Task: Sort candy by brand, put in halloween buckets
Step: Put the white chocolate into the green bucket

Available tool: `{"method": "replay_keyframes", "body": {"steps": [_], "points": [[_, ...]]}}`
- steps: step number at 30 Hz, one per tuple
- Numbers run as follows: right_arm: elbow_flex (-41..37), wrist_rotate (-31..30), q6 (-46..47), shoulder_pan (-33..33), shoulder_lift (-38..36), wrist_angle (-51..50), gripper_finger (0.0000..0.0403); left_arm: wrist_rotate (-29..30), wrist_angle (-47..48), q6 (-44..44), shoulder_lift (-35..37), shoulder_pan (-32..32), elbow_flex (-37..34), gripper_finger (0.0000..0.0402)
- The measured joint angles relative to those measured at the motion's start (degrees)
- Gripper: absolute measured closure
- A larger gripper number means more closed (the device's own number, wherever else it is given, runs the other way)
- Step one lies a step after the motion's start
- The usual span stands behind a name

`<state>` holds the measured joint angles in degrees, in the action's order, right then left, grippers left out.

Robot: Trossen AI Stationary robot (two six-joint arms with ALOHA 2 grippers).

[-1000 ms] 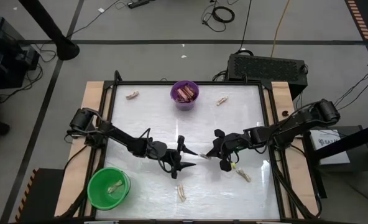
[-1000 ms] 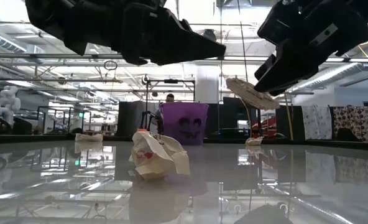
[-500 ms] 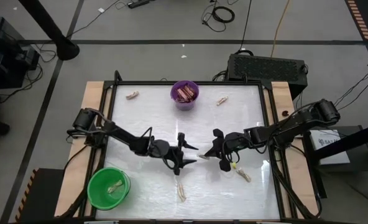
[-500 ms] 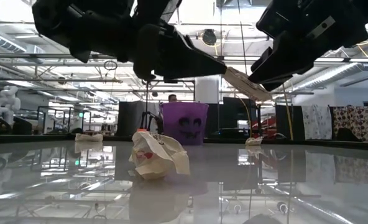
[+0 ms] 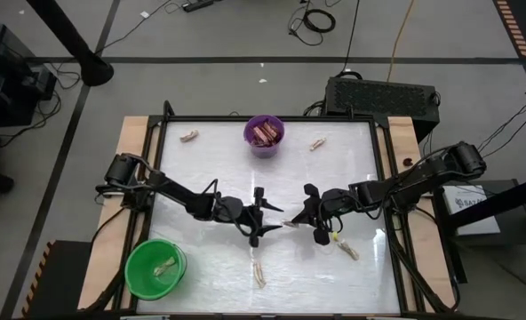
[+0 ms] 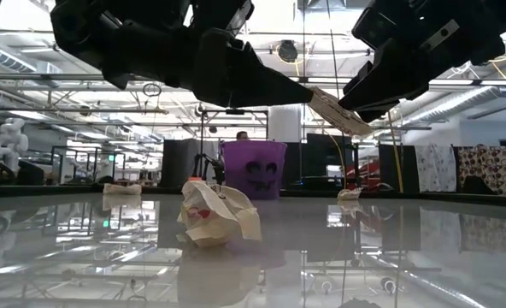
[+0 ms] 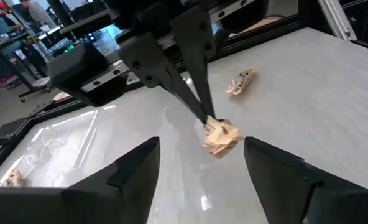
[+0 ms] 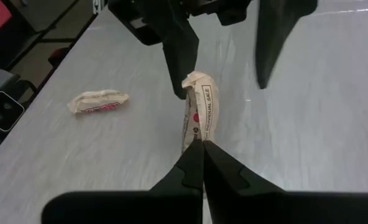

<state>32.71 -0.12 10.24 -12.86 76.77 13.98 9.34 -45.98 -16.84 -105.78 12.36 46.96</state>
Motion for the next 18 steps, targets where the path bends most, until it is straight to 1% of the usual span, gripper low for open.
{"method": "replay_keyframes", "body": {"steps": [4, 9, 18], "points": [[0.00, -0.06, -0.02, 0.00, 0.00, 0.00, 0.0402, -0.26, -0.01, 0.00, 0.00, 0.02, 0.00, 0.0202], [0.00, -0.17, -0.02, 0.00, 0.00, 0.00, 0.0402, -2.12, -0.02, 0.00, 0.00, 0.00, 0.00, 0.0245], [0.00, -1.05, -0.63, 0.00, -0.02, -0.02, 0.0403, -2.25, -0.02, -0.14, 0.00, 0.02, -0.02, 0.0311]]}}
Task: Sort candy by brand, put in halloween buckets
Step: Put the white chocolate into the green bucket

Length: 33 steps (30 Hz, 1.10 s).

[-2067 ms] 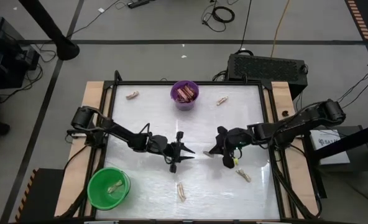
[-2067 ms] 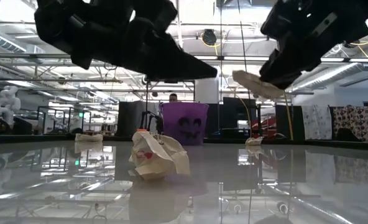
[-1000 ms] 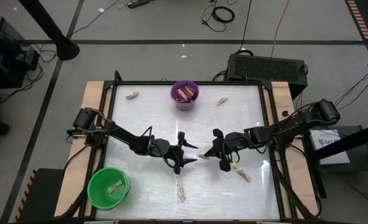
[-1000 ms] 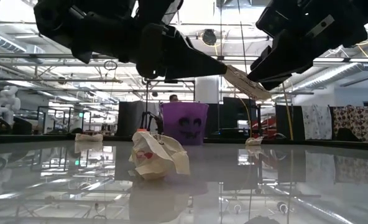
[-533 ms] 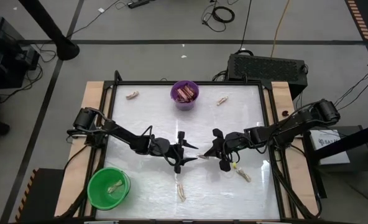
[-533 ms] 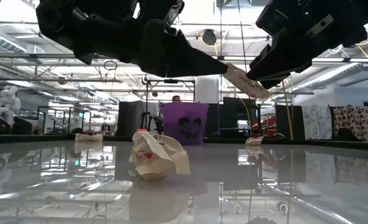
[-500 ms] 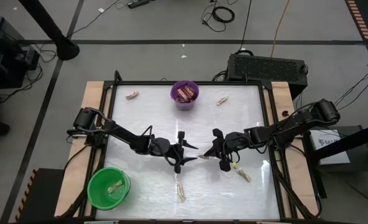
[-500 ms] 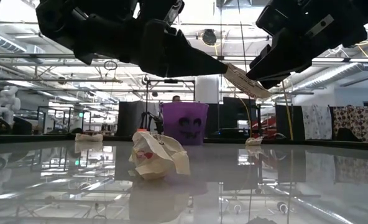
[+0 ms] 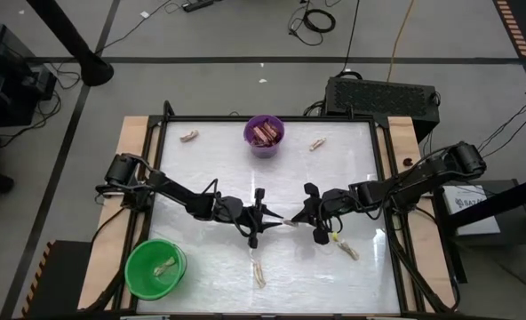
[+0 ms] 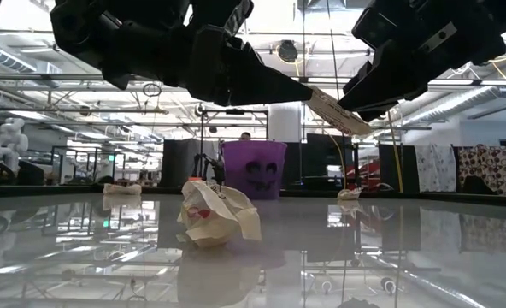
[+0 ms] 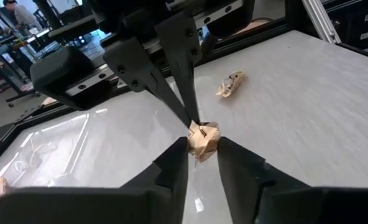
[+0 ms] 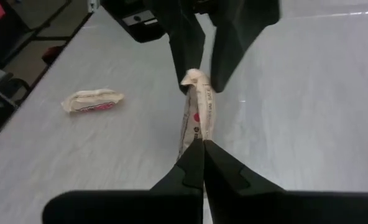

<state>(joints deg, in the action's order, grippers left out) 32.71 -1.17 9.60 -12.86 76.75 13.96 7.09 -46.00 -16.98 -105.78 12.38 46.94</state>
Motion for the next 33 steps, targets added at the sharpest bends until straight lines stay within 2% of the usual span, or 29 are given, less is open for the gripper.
{"method": "replay_keyframes", "body": {"steps": [3, 9, 16, 21, 26, 30, 33], "points": [[0.00, -2.09, -1.62, 0.00, 0.00, -0.02, 0.0403, 0.02, 0.00, -0.36, 0.00, 0.00, 0.00, 0.0334], [0.00, -2.29, -3.43, 0.02, 0.00, 0.00, 0.0403, 0.04, 0.02, -0.41, 0.00, 0.00, 0.00, 0.0392], [0.00, -2.29, -4.22, 0.02, 0.00, 0.43, 0.0401, 3.39, 0.05, -0.44, 0.13, 0.00, 0.00, 0.0398], [0.00, -2.29, -4.63, 0.02, -0.02, 1.00, 0.0379, 5.57, 5.37, 0.11, 3.98, 0.00, -0.02, 0.0399], [0.00, -2.29, -4.74, 0.02, -0.02, 0.88, 0.0353, 6.81, 21.03, 5.94, 12.81, 1.04, 0.47, 0.0399], [0.00, -2.05, -4.74, 0.02, -0.02, 0.54, 0.0343, 6.77, 42.44, 15.36, 21.35, 3.81, 4.10, 0.0400], [0.00, -2.01, -4.74, 0.02, -0.02, -0.04, 0.0342, 6.60, 61.96, 24.16, 26.91, 7.45, 9.09, 0.0400]]}}
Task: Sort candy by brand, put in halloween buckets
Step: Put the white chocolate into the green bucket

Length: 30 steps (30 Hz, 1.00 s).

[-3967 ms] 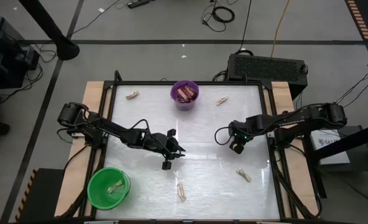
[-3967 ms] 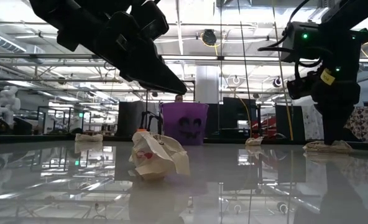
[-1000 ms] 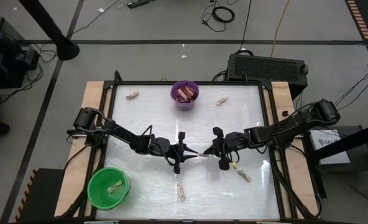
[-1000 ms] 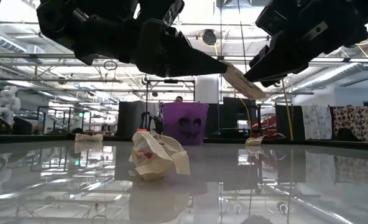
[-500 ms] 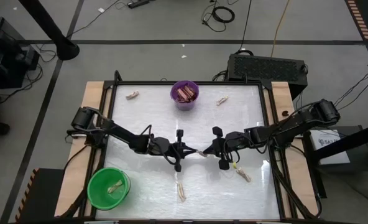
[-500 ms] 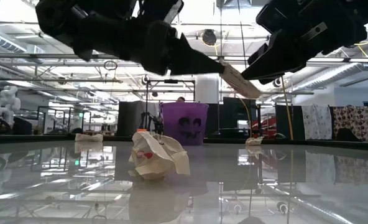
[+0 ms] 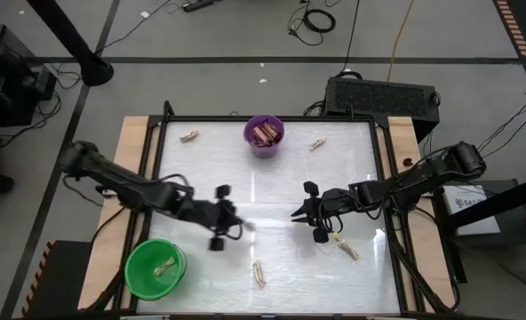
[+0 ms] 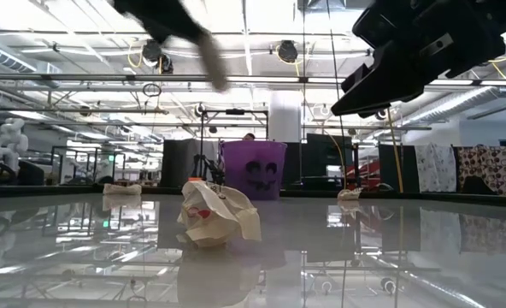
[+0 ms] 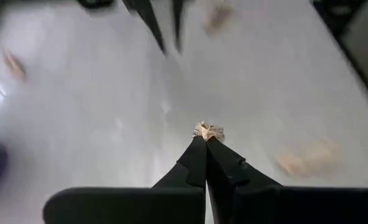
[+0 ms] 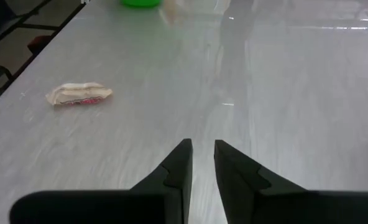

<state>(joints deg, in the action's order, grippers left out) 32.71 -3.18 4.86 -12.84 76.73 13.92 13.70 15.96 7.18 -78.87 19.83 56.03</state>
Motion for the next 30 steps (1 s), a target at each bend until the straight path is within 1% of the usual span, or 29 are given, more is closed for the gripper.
{"method": "replay_keyframes", "body": {"steps": [3, 6, 9, 12, 16, 19, 26, 30], "points": [[0.00, 0.02, 0.00, 0.00, 0.00, -0.08, 0.0342, -1.53, 18.71, 11.44, 4.05, 3.77, 6.22, 0.0400], [0.00, 0.02, 0.00, 0.00, 0.00, 0.01, 0.0342, -4.48, 29.69, 24.20, 6.65, 7.39, 11.61, 0.0400], [0.00, 0.01, 0.00, 0.00, 0.00, 0.36, 0.0342, -8.51, 35.06, 34.92, 8.15, 11.07, 13.91, 0.0400], [0.00, 0.02, 0.14, 0.00, 0.00, 0.41, 0.0342, -12.86, 39.53, 43.78, 9.09, 14.47, 14.15, 0.0400], [0.00, 0.02, 0.26, 0.00, 0.00, 0.41, 0.0342, -14.89, 48.70, 56.29, 8.43, 19.46, 14.15, 0.0400], [0.00, 0.02, 0.18, 0.00, 0.00, 0.41, 0.0342, -17.44, 51.38, 63.15, 7.94, 22.57, 14.15, 0.0400], [0.00, 0.00, -1.16, -0.02, 0.00, 0.41, 0.0342, -18.91, 52.95, 72.30, 7.91, 27.99, 14.15, 0.0400], [0.00, 0.00, -1.27, -0.01, 0.00, 0.41, 0.0342, -20.36, 53.29, 77.09, 7.91, 30.02, 14.15, 0.0400]]}}
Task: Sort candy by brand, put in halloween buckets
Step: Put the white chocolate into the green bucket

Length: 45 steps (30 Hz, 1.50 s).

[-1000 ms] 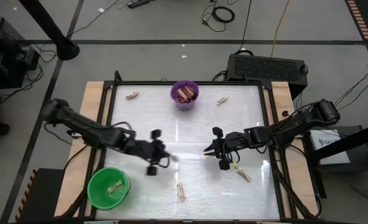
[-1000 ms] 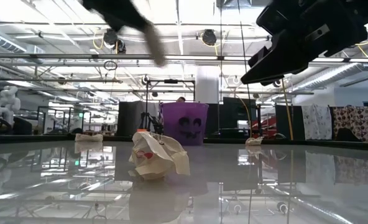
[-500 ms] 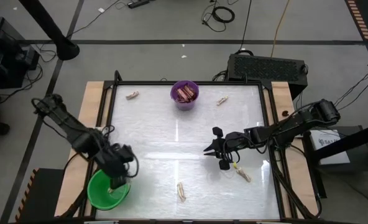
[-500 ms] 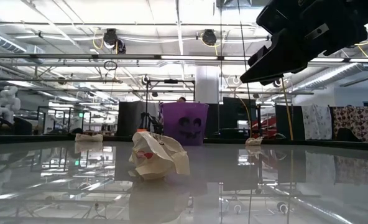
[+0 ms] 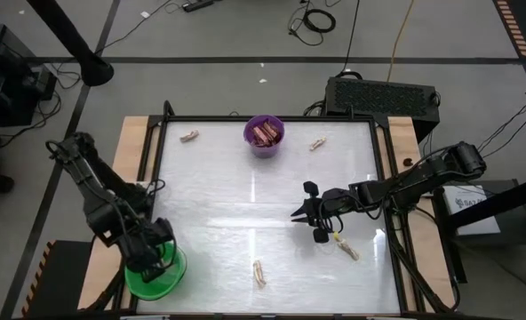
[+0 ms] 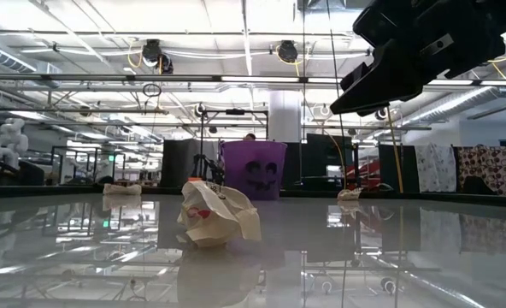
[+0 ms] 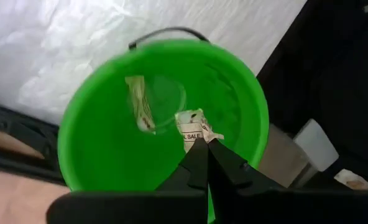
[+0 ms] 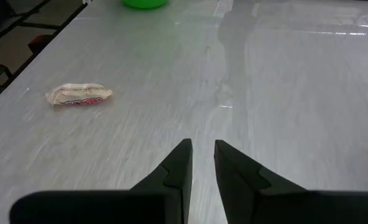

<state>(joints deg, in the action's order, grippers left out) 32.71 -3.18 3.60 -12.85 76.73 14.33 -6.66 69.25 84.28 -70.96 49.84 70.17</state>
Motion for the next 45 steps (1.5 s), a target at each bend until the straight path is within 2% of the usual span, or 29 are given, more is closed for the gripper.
{"method": "replay_keyframes", "body": {"steps": [6, 17, 23, 26, 29, 33, 35, 39, 45], "points": [[0.00, 0.00, 0.00, 0.01, 0.00, 0.00, 0.0342, 0.20, 0.51, 0.85, -0.23, 1.24, 0.00, 0.0395], [0.00, 0.00, 0.00, 0.00, 0.00, 0.00, 0.0342, 0.77, 5.22, 0.82, -0.96, 1.31, -0.02, 0.0325], [0.00, 0.00, 0.00, 0.00, 0.00, 0.00, 0.0342, 1.25, 4.59, 0.24, -0.96, -0.26, -0.02, 0.0316], [0.00, 0.00, 0.00, 0.00, 0.00, 0.00, 0.0342, 6.15, 4.55, -4.12, -0.96, -2.01, -0.02, 0.0315], [0.00, 0.00, 0.00, -0.01, 0.00, 0.00, 0.0342, 15.90, 3.17, -12.26, -1.00, -4.14, -0.02, 0.0315], [0.00, 0.00, 0.10, -0.01, 0.00, 0.00, 0.0342, 30.88, -0.14, -26.54, -1.89, -8.18, -0.02, 0.0315], [0.00, 0.00, 0.15, -0.01, 0.00, 0.01, 0.0342, 35.20, 0.97, -29.48, -2.29, -11.30, -0.02, 0.0315], [0.00, 0.00, 0.17, -0.01, 0.00, 0.12, 0.0342, 36.83, 5.42, -30.87, -2.93, -21.91, -1.14, 0.0315], [0.00, 0.00, 0.17, -0.02, 0.00, 0.48, 0.0342, 36.58, 1.86, -39.72, -3.76, -42.71, -5.53, 0.0315]]}}
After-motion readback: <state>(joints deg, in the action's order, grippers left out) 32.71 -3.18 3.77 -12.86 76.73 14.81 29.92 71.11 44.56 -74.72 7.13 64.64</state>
